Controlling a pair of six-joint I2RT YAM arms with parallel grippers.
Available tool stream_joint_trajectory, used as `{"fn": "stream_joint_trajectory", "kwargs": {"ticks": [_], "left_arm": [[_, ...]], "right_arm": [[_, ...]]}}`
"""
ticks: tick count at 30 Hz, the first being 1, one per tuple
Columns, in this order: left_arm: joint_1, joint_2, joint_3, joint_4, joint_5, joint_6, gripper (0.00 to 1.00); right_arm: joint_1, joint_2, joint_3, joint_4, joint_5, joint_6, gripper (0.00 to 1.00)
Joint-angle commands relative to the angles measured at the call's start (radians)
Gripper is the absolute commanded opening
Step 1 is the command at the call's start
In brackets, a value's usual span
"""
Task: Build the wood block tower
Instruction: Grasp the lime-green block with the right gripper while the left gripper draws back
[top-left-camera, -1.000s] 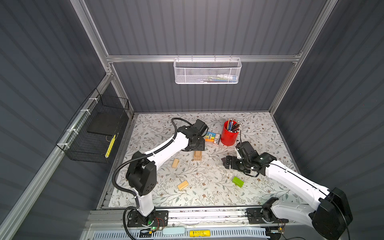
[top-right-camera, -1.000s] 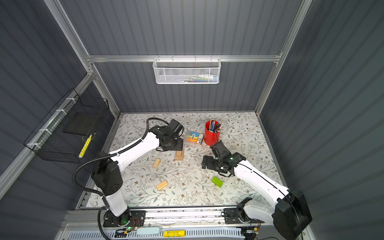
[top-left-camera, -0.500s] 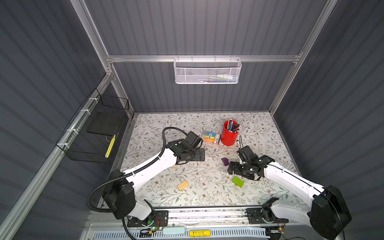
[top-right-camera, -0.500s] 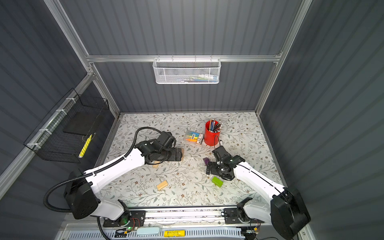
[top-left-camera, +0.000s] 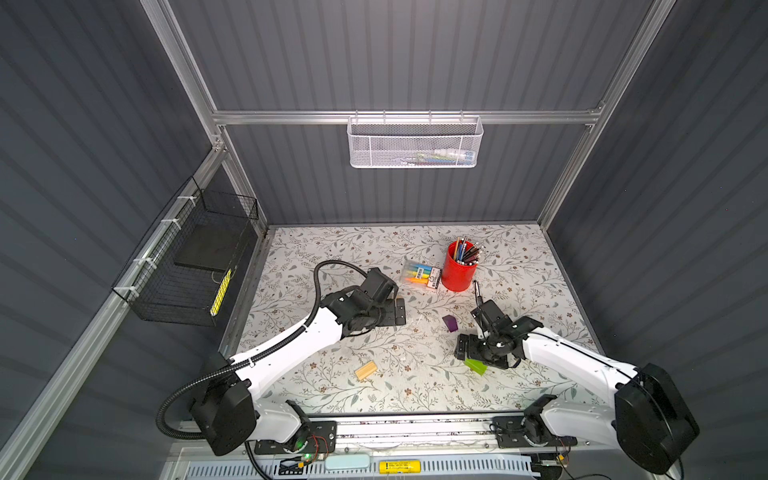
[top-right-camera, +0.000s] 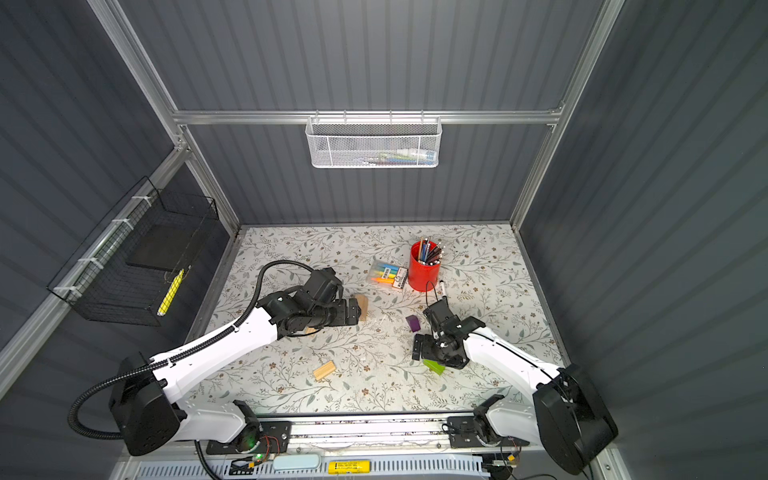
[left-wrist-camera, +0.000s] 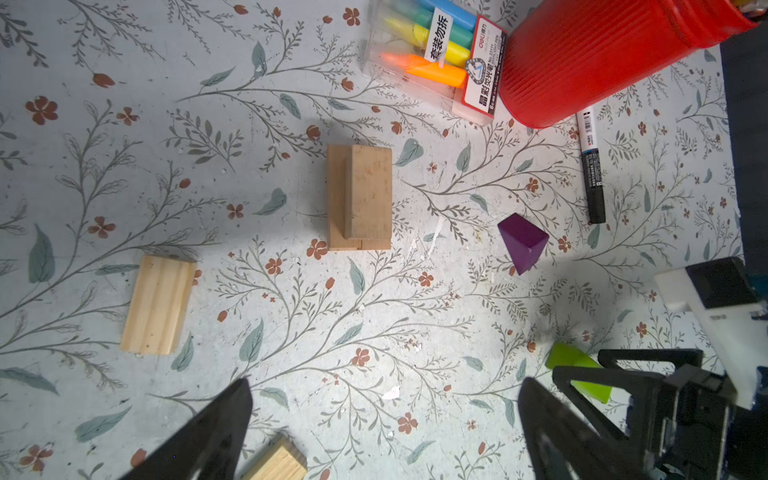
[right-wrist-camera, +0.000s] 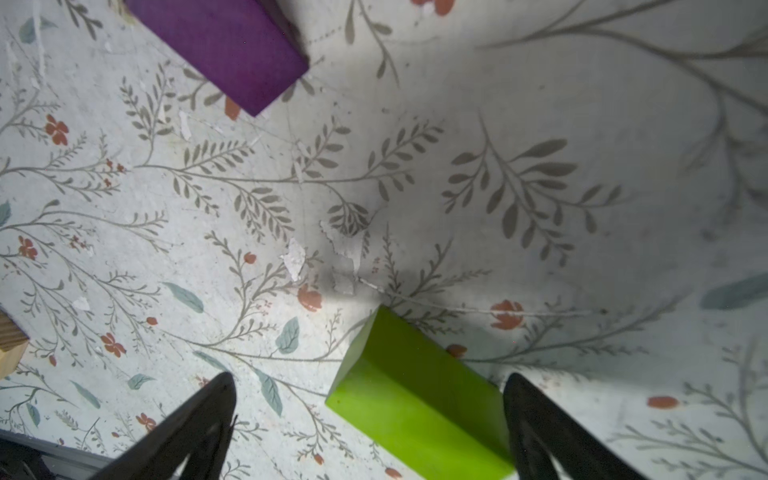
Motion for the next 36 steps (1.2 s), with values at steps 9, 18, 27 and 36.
{"fn": "stream_joint_trajectory", "kwargs": {"ticks": [9, 18, 27, 36], "left_arm": [[-0.004, -0.043, -0.035, -0.022, -0.067, -0.032, 1.00], [-0.003, -0.050, -0.043, -0.028, -0.092, -0.028, 1.00], [-0.003, -0.069, -0.060, -0.022, -0.106, -0.028, 1.00], [-0.003, -0.082, -0.074, -0.026, -0.115, -0.026, 1.00]], "right_arm": [[0.250, 0.104, 0.085, -0.011, 0.075, 0.131, 0.94], [0.282, 0.157, 0.133, -0.112, 0.224, 0.268, 0.79], [0.298, 0.185, 0.111, -0.055, 0.227, 0.363, 0.66], [0.296, 0.182, 0.087, -0.045, 0.265, 0.366, 0.56]]}}
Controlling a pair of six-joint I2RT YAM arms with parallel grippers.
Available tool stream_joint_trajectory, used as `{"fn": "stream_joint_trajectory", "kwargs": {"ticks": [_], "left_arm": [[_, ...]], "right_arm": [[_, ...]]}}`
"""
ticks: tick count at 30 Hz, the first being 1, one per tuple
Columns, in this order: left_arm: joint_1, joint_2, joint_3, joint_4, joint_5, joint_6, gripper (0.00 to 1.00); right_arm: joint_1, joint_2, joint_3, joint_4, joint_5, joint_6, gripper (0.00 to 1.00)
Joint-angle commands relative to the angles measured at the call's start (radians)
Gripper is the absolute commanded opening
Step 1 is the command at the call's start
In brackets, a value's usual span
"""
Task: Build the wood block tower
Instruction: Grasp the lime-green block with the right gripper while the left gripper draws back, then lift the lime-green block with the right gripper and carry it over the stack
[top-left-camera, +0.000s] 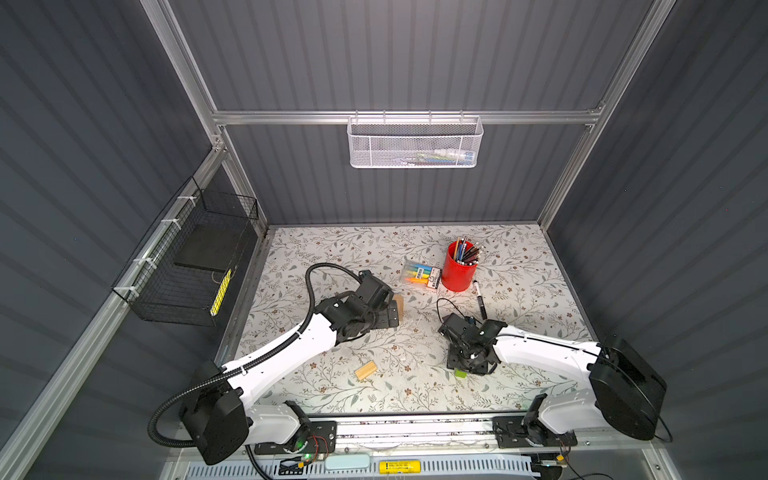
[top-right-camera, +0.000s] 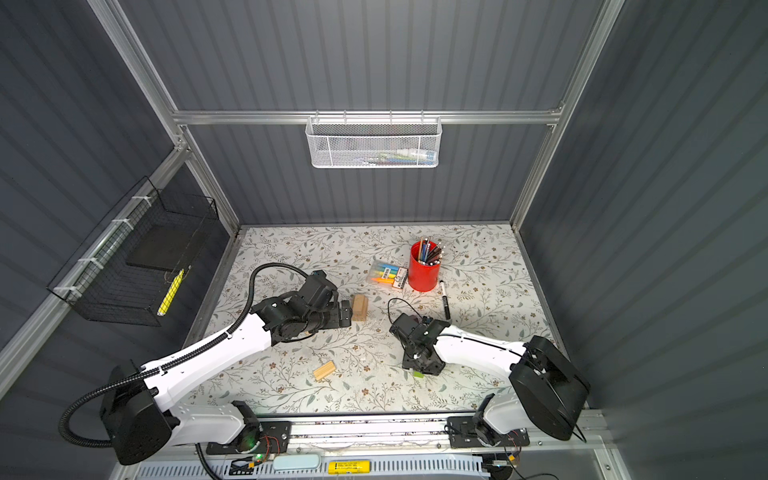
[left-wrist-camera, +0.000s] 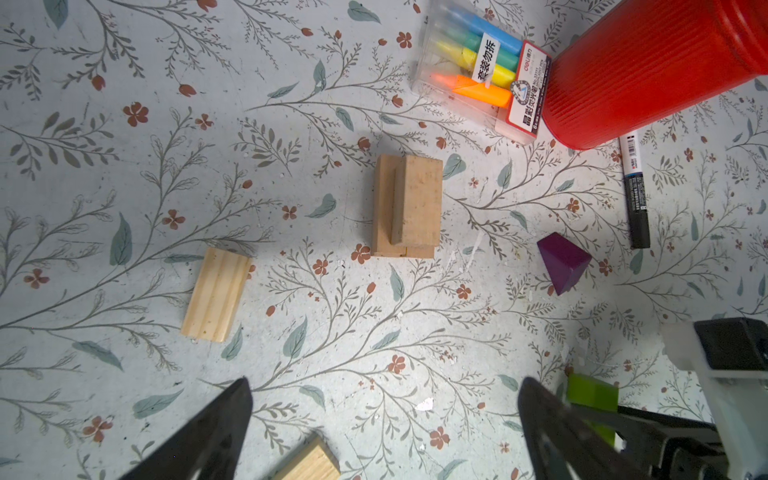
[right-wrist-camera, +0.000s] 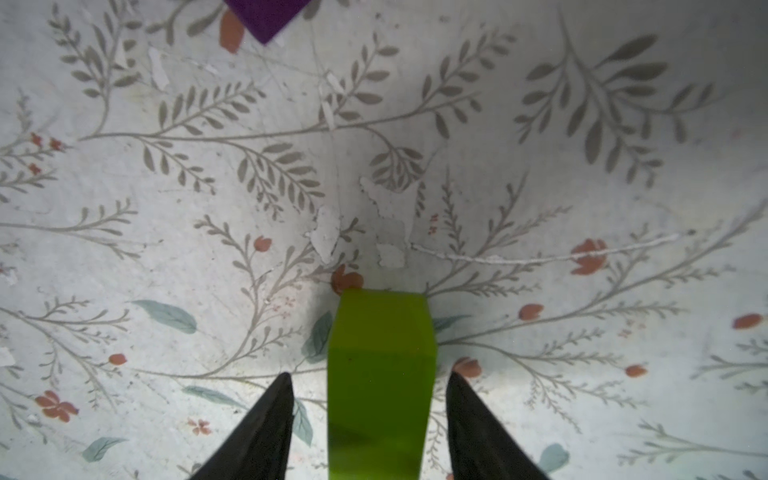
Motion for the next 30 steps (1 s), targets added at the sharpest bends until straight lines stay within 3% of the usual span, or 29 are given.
{"fn": "stream_joint_trajectory", "kwargs": {"ticks": [1, 23, 30], "left_arm": [[-0.003, -0.028, -0.013, -0.021, -0.019, -0.003, 1.00], [-0.001, -0.034, -0.024, -0.017, -0.040, -0.010, 1.00], [0.012, -0.072, -0.029, -0.023, -0.067, 0.002, 1.00]], "right_arm": [[0.002, 0.004, -0.009, -0.006, 0.038, 0.013, 0.55], [0.003, 0.061, 0.045, -0.033, 0.034, -0.073, 0.26], [0.003, 0.019, 0.153, -0.127, 0.044, -0.089, 0.25]]}}
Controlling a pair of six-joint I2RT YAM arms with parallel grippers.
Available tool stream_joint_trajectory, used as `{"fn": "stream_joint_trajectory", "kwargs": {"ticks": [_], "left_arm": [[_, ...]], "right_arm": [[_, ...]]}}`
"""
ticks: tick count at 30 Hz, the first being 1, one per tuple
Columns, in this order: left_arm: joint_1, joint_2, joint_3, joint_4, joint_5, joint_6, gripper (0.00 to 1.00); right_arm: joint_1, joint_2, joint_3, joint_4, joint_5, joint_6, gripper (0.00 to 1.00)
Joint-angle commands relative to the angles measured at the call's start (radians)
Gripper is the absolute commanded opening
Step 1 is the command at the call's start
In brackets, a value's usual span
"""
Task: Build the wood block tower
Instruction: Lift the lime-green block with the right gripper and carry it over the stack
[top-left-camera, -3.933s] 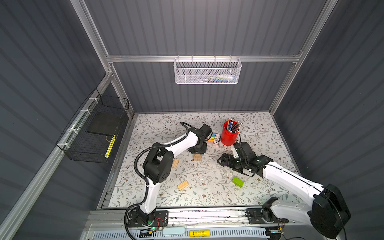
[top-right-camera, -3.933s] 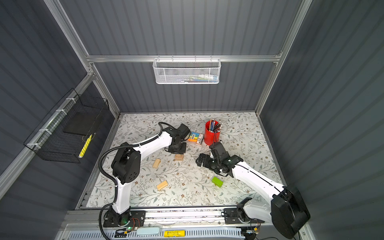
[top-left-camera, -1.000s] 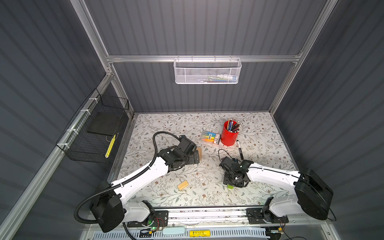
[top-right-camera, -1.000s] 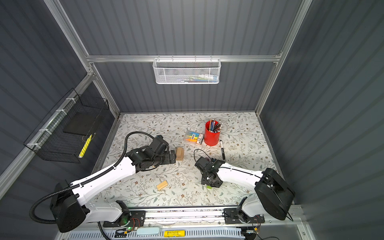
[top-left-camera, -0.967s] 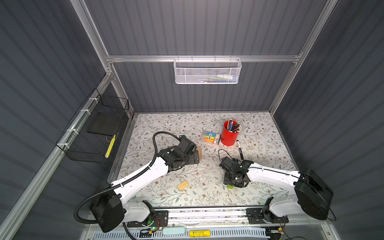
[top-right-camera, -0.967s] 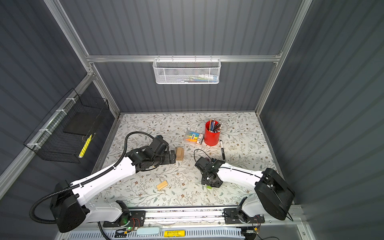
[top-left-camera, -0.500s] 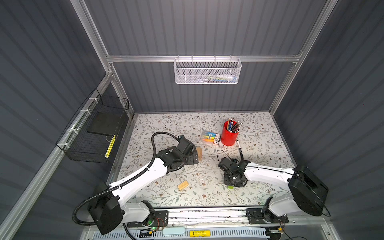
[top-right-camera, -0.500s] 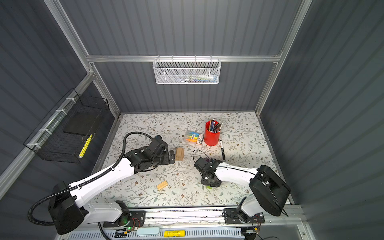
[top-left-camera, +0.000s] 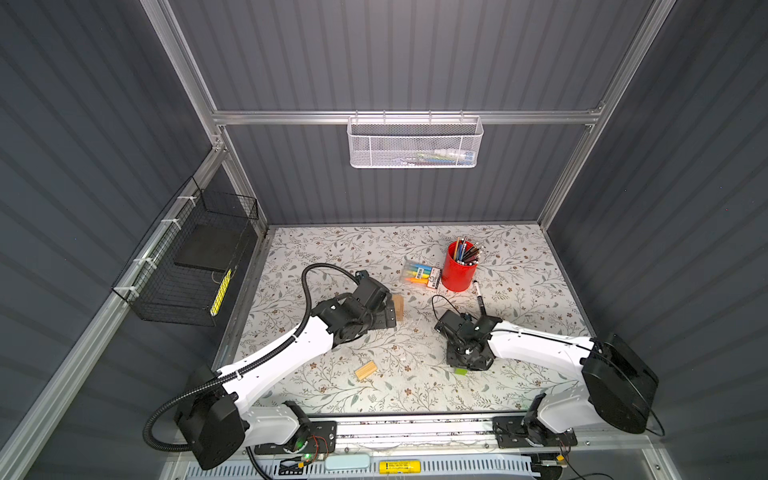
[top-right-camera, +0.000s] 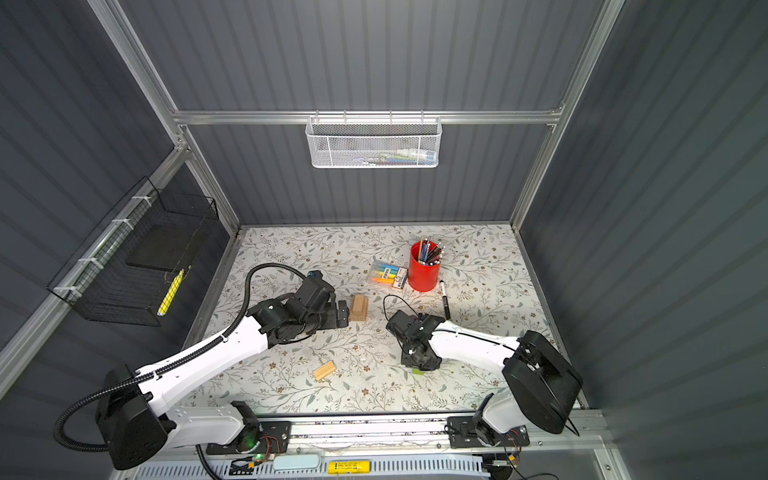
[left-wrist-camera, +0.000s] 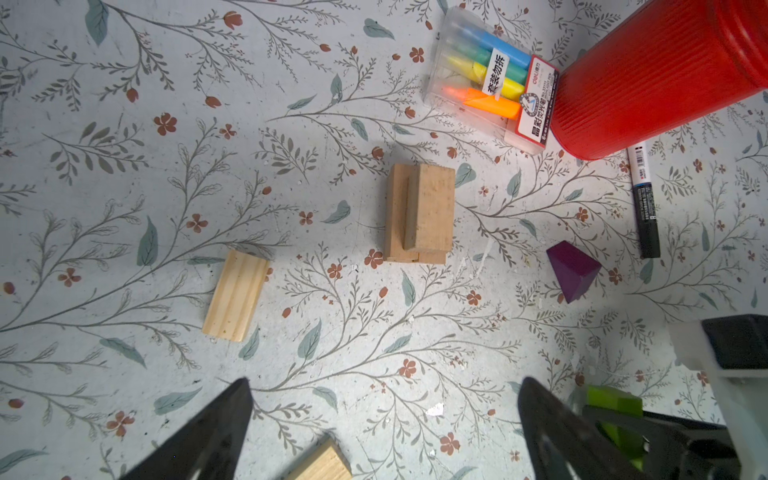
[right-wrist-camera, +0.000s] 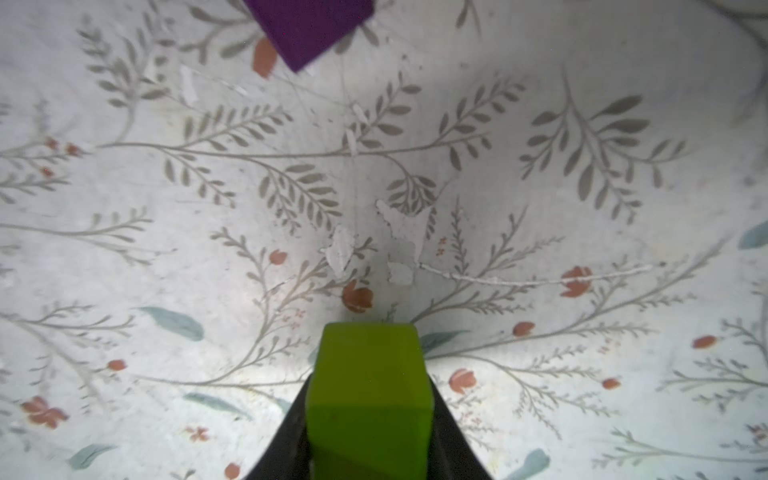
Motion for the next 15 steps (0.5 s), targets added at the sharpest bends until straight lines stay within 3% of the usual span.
{"fn": "stream_joint_trajectory", "kwargs": {"ticks": [1, 15], "left_arm": [[0.015, -0.045, -0.013, -0.023, -0.033, 0.005, 1.00], [0.130, -0.113, -0.053, -0.063, -0.059, 0.013, 1.00]], "right_arm": [[0.003, -0.013, 0.091, -0.090, 0.027, -0.019, 0.24], [0.002, 0.214, 0.557, -0.238, 0.055, -0.073, 0.24]]}}
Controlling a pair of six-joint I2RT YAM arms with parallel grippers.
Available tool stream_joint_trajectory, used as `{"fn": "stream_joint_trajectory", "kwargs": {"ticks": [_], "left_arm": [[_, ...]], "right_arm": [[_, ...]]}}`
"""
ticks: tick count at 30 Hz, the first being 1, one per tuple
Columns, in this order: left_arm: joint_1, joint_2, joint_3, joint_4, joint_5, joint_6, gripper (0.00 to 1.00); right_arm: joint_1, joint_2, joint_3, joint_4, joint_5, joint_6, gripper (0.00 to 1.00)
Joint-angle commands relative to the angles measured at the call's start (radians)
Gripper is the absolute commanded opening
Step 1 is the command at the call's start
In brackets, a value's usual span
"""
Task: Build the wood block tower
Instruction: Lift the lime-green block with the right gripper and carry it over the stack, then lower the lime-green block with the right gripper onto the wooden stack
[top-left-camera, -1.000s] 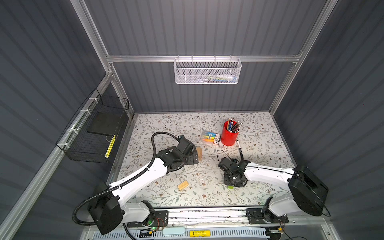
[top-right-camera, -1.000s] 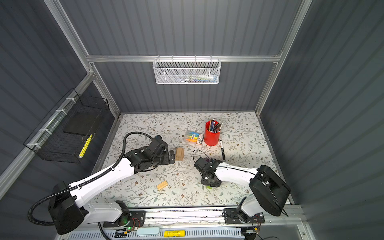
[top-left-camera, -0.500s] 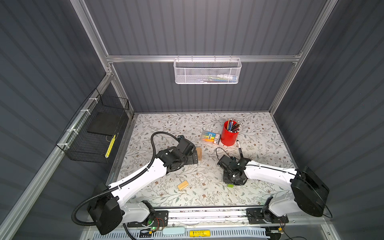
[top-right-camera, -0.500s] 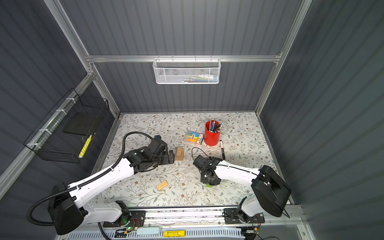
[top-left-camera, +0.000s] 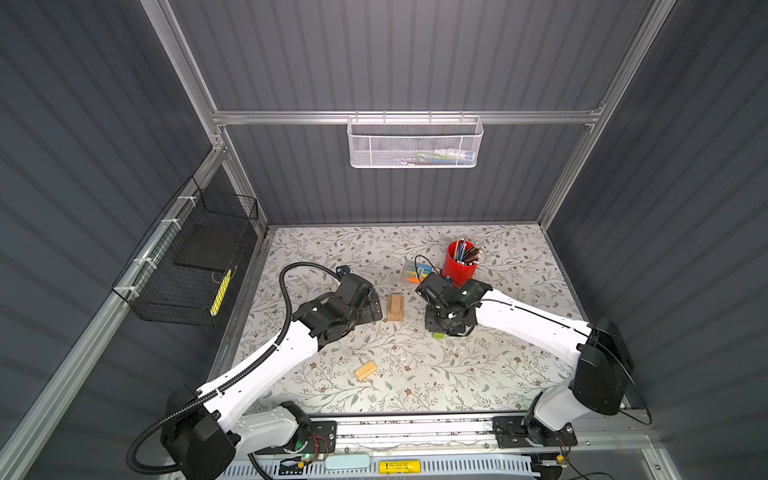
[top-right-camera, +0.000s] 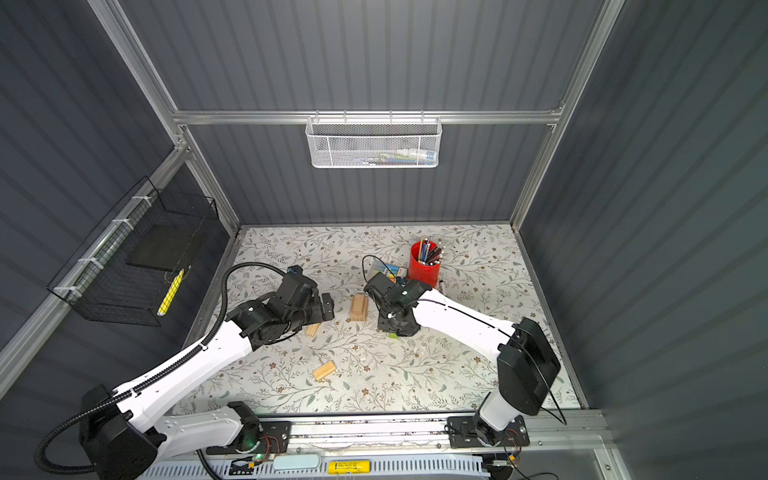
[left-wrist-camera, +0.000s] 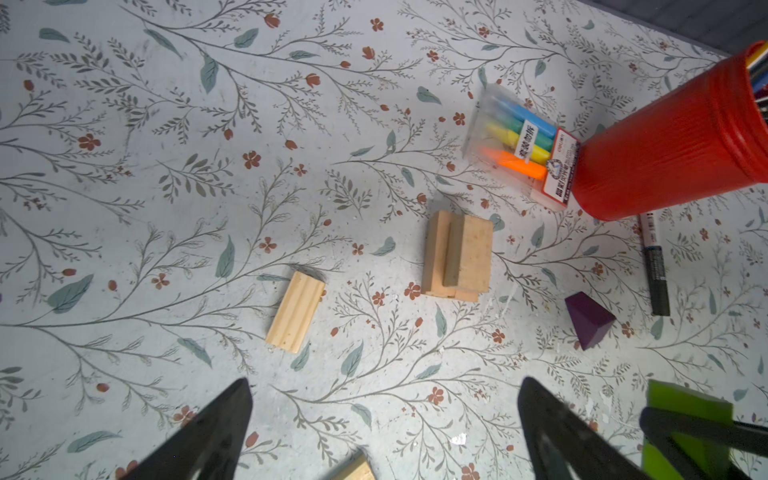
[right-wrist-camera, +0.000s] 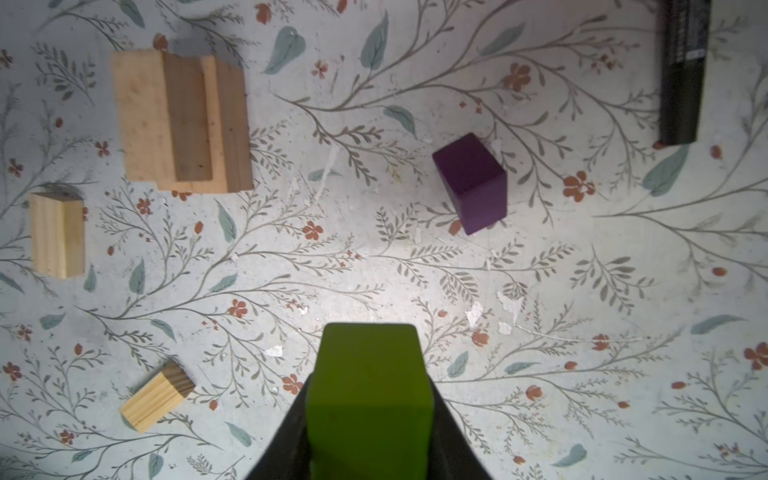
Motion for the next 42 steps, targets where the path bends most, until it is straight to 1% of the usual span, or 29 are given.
{"fn": "stream_joint_trajectory", "kwargs": {"ticks": [1, 5, 11, 20, 25, 29, 34, 42], "left_arm": [[0.028, -0.022, -0.028, -0.039, -0.011, 0.013, 1.00], [0.047, -0.032, -0.044, -0.051, -0.031, 0.011, 1.00], [0.049, -0.078, -0.079, -0.076, -0.068, -0.017, 1.00], [0.050, -0.150, -0.118, -0.108, -0.087, -0.045, 1.00], [0.050, -0.158, -0.119, -0.125, -0.095, -0.043, 1.00], [0.050, -0.165, -0.124, -0.126, -0.098, -0.053, 1.00], [0.049, -0.167, -0.132, -0.121, -0.090, -0.057, 1.00], [0.049, -0.161, -0.138, -0.116, -0.084, -0.059, 1.00]], "right_arm": [[0.002, 0.056, 0.092, -0.067, 0.023, -0.017, 0.24], [-0.001, 0.148, 0.225, -0.080, 0.003, -0.016, 0.24], [0.000, 0.282, 0.393, -0.097, -0.002, -0.014, 0.25], [0.002, 0.446, 0.577, -0.126, 0.001, -0.003, 0.26], [0.002, 0.511, 0.647, -0.140, 0.000, -0.003, 0.28], [0.001, 0.572, 0.719, -0.191, 0.009, 0.016, 0.28], [0.000, 0.597, 0.744, -0.201, 0.042, 0.041, 0.30], [-0.001, 0.653, 0.800, -0.223, 0.048, 0.051, 0.31]]}}
